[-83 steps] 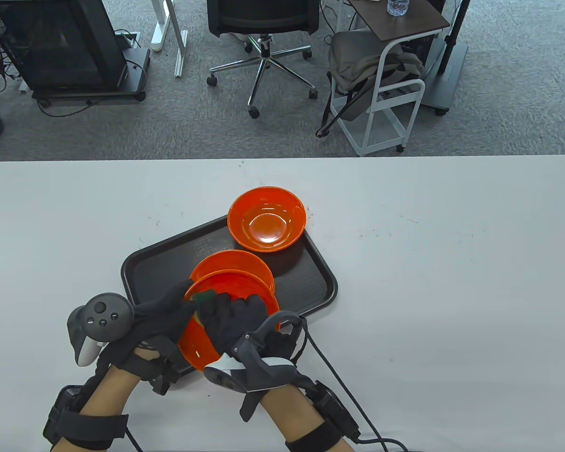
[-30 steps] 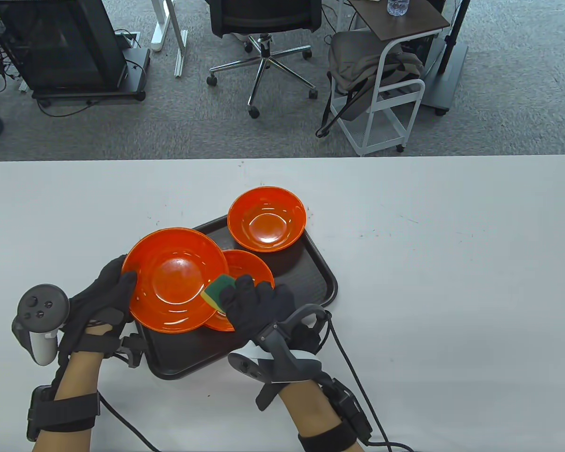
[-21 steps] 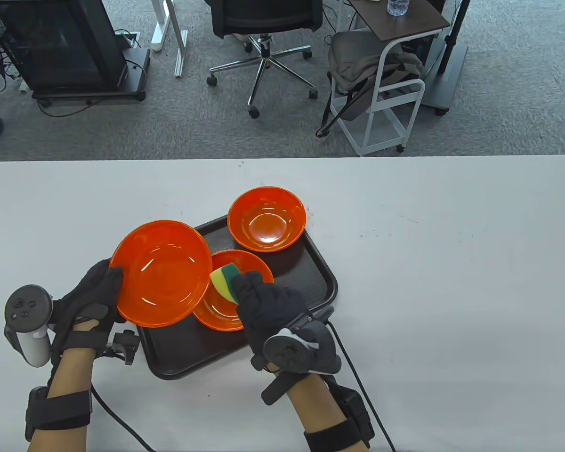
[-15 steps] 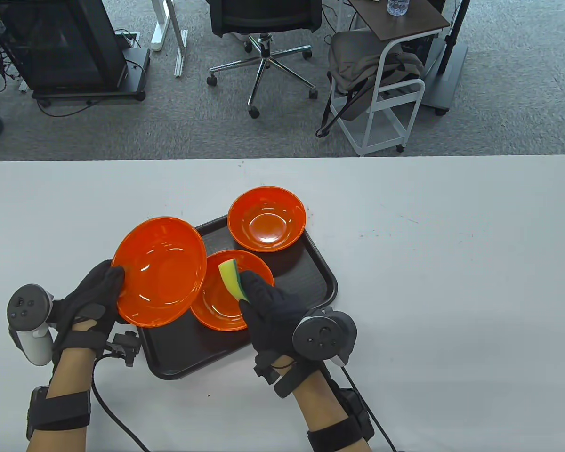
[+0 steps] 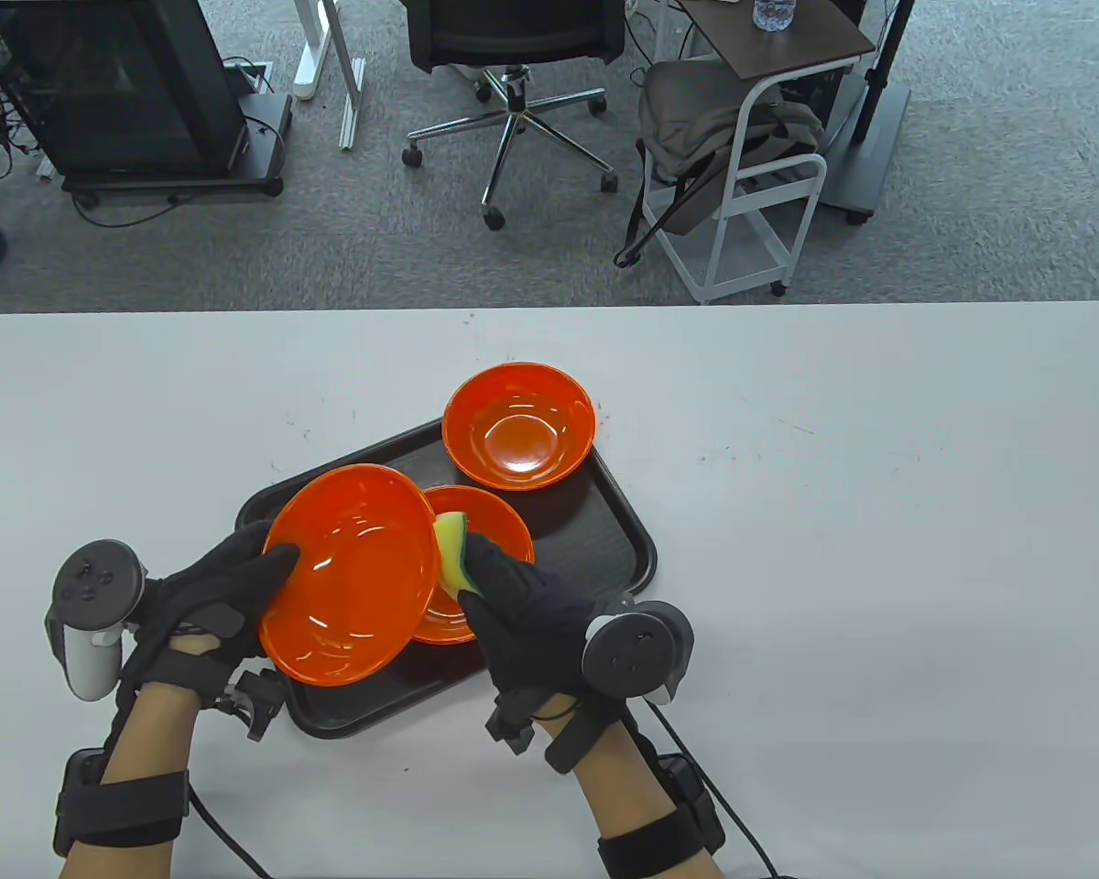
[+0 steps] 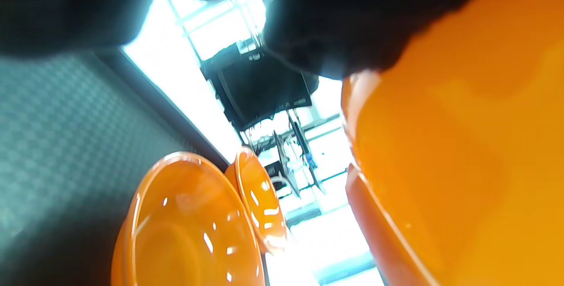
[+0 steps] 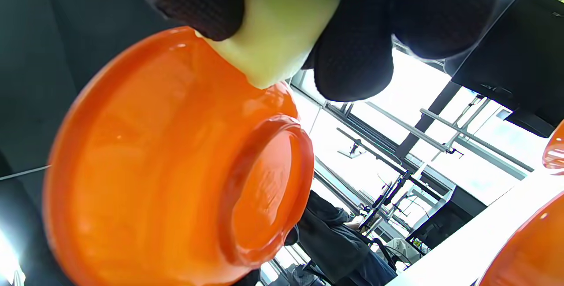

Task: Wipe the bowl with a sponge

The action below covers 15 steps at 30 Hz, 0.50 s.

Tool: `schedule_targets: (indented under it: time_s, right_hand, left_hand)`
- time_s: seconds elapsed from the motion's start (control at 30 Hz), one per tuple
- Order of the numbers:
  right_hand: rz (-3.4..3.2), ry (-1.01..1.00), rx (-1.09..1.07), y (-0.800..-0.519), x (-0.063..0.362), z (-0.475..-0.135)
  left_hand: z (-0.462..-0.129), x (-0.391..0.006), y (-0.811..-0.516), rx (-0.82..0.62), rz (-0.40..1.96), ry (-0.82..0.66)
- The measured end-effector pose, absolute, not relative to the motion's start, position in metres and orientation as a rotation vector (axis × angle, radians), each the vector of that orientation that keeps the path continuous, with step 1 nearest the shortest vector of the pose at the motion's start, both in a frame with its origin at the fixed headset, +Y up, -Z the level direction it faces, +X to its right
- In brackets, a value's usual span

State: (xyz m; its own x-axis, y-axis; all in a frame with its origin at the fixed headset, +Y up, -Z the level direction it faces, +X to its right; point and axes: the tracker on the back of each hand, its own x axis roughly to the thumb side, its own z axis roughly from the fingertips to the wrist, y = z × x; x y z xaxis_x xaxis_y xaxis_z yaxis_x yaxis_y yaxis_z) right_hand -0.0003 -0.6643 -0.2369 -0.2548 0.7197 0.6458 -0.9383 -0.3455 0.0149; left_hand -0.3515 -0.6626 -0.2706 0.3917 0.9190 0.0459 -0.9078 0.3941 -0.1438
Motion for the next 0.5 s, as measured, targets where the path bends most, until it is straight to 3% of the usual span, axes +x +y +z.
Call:
schedule_targets:
  time_s: [0.5]
  right_hand:
    - [1.611, -0.173, 0.697, -0.683, -0.017, -0.246]
  left_hand:
    - [-0.263, -0.31, -0.658, -0.292, 1.187, -0.376]
